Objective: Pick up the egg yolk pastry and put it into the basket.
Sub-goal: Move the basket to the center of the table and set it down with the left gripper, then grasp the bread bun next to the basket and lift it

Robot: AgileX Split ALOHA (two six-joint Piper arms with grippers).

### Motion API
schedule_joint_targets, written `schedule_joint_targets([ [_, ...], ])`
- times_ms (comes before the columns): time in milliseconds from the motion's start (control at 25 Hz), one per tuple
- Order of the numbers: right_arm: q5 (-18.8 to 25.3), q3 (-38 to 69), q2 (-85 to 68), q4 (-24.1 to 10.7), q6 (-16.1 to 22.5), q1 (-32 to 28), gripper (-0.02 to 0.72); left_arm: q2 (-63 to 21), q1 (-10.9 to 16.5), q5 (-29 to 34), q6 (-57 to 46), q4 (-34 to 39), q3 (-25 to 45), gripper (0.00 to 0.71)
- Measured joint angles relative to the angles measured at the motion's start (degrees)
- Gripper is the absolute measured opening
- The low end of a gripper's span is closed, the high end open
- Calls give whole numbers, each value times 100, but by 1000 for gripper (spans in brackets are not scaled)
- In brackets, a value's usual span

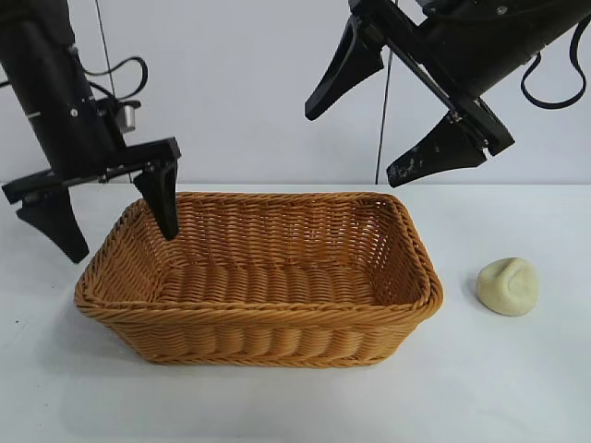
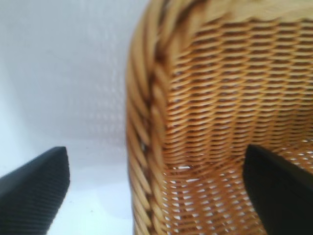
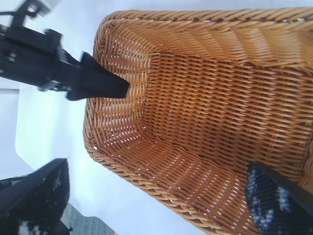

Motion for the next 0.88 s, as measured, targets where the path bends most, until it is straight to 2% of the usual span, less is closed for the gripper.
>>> schedule_joint_targets([
  [320,-5,0,0,0,0,0,694,-277,0,221,-74,860,-914,692],
  [560,-5,0,0,0,0,0,694,-277,81,238,-87,1546,-999,692],
  [640,-11,0,0,0,0,0,694,-277,225,238,-81,1753,-999,692],
  [880,-27,0,0,4,0,0,694,-277,1008,238,-75,1773,-999,692],
])
